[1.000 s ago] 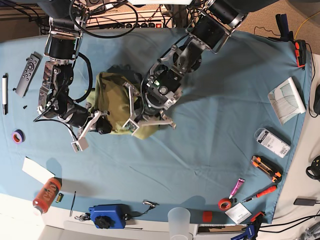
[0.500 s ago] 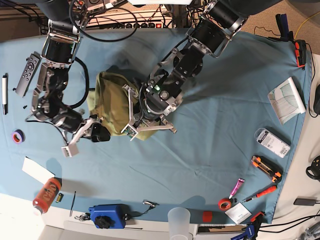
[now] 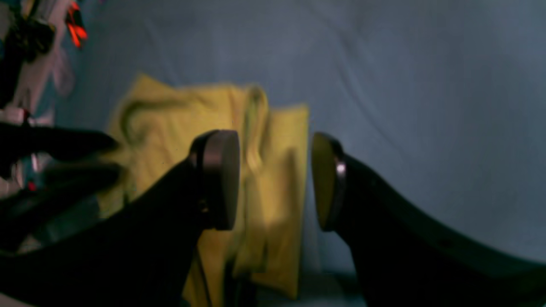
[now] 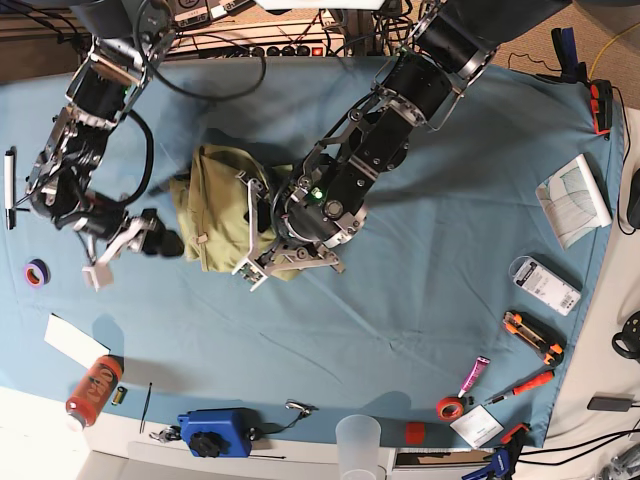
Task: Layout the t-shirt on the table in an organized manner, then fold the t-shirt properly
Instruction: 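Press and tuck the folded bundle with both grippers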
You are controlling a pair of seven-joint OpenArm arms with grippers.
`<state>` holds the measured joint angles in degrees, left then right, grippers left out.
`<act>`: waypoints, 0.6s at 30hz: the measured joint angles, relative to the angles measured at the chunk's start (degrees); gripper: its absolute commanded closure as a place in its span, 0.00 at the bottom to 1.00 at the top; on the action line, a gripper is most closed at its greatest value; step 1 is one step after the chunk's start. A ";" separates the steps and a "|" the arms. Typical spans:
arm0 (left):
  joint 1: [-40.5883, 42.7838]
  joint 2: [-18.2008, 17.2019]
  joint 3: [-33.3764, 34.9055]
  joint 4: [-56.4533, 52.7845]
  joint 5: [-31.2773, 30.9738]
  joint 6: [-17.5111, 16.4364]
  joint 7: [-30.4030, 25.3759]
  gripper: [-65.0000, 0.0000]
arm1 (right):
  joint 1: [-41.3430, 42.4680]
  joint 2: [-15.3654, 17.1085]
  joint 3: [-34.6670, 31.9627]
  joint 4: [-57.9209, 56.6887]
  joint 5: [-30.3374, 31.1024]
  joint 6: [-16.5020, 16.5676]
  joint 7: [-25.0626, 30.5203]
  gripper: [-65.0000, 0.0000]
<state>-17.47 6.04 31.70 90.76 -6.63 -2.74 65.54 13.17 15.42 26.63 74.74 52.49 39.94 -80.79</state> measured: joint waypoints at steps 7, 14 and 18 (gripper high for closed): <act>0.00 0.00 0.02 0.00 -0.09 -0.02 0.02 0.66 | -4.33 0.61 -3.96 0.00 -0.17 0.00 1.99 0.57; 0.00 0.00 0.02 0.00 -0.09 -0.02 0.02 0.66 | -5.57 0.76 -7.52 0.07 -2.05 -0.02 6.34 0.57; -0.02 -0.02 0.00 0.00 -0.50 0.00 0.04 0.66 | -5.20 0.61 -12.04 0.76 -8.63 0.00 10.29 0.69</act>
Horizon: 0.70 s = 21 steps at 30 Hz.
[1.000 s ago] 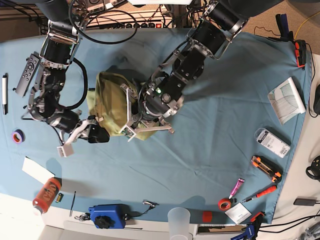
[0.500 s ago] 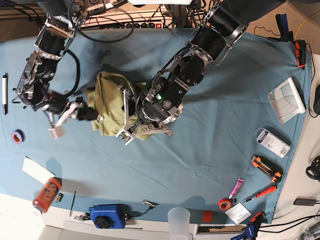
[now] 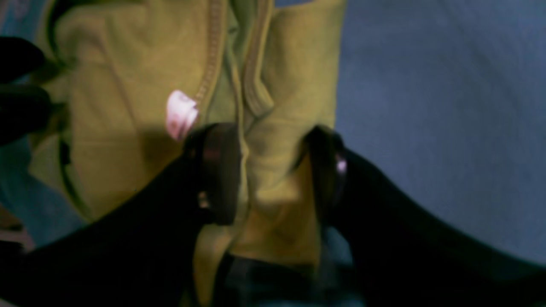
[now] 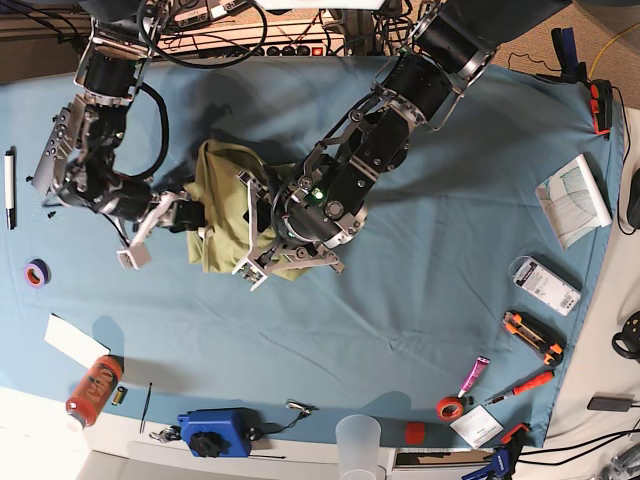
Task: Layout the t-shirt on the table in an organized manner, then fold the t-shirt properly
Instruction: 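Press and tuck the folded bundle with both grippers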
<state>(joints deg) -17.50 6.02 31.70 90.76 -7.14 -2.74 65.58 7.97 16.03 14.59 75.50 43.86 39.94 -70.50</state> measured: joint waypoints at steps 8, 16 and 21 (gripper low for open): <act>0.02 0.00 0.02 0.00 -1.01 -0.02 1.84 0.66 | 1.66 0.04 -6.12 0.28 -9.53 0.02 5.38 1.00; 1.75 0.02 0.02 0.00 -3.10 -0.02 3.23 0.66 | 9.33 -0.81 -7.48 -0.72 -19.65 0.28 4.79 1.00; 1.73 1.55 0.04 0.70 -3.48 -0.09 4.24 0.66 | 14.58 1.90 -15.04 -0.77 -21.86 0.17 5.18 1.00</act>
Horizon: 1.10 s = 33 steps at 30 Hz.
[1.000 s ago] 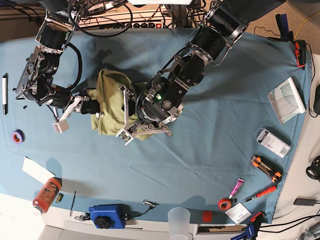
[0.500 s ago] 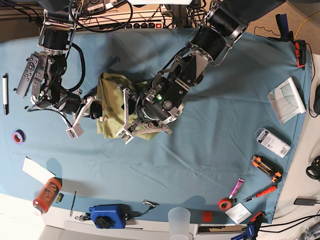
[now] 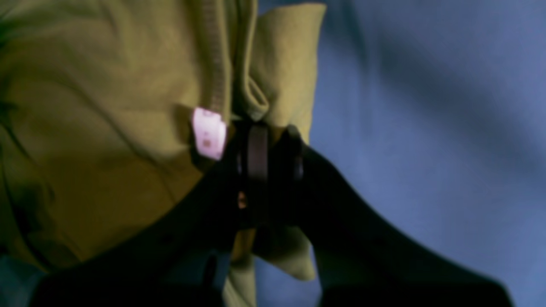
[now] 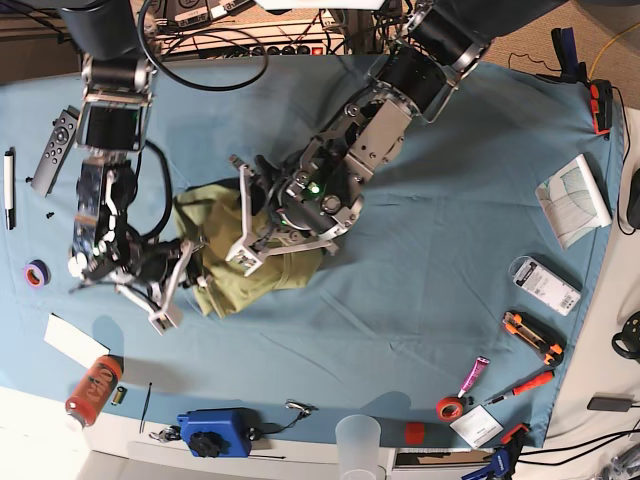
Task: Layout the t-shirt on the table in an organized manner, then fold the t-shirt properly
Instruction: 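Press and tuck the folded bundle with both grippers, then square the folded shirt edges with both grippers and release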
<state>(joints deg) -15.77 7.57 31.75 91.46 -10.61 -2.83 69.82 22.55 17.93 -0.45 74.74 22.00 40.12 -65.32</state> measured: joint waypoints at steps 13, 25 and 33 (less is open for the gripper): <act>-0.09 0.00 0.02 1.64 0.02 -0.17 0.22 0.66 | 8.79 0.81 -23.71 -13.51 -22.25 0.17 24.06 1.00; -0.09 0.00 0.02 1.64 0.68 -0.17 0.24 0.66 | 11.85 0.26 -28.24 -13.70 -26.56 0.44 37.27 1.00; -0.09 0.00 0.02 1.64 5.18 0.90 1.29 0.66 | 11.78 -2.08 -28.24 -13.77 -26.91 0.26 39.69 1.00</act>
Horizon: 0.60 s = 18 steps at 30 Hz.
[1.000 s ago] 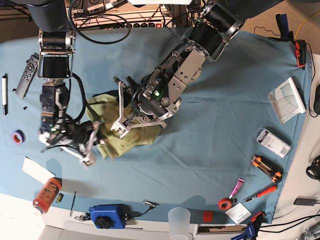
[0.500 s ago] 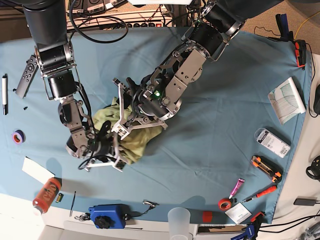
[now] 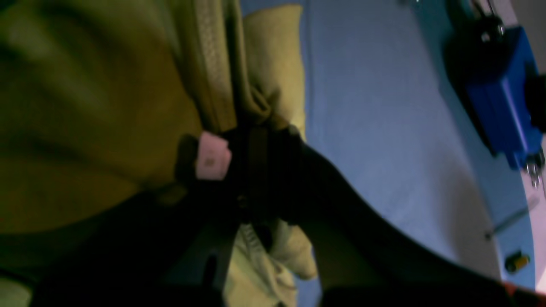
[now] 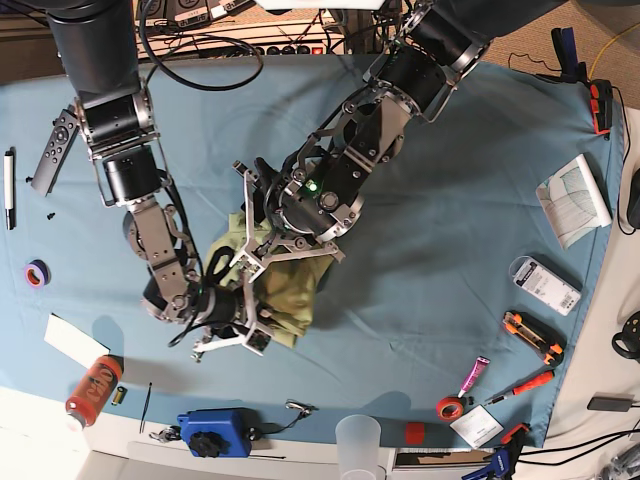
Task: Layout the t-shirt on the table in an organized manner, then fold the t-shirt properly
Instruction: 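Square the folded shirt edges with both grippers and release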
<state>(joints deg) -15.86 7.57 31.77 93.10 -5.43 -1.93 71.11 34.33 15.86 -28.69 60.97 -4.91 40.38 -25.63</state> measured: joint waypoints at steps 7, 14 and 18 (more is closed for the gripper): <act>0.04 0.00 -0.07 0.00 0.11 0.00 0.50 0.66 | 0.13 -5.07 0.00 0.00 -2.78 0.17 0.39 0.91; 1.20 0.00 -0.07 0.00 2.23 0.00 0.48 0.66 | 0.15 -5.07 0.07 -0.02 -2.97 0.07 0.35 0.80; 1.07 0.00 -0.07 0.00 7.52 0.68 0.50 0.72 | 1.09 -5.16 3.23 1.64 -1.31 0.09 -6.64 0.80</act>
<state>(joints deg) -14.79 7.57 31.70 93.10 2.09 -1.26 71.61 35.42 10.70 -25.45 62.61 -6.22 40.47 -32.27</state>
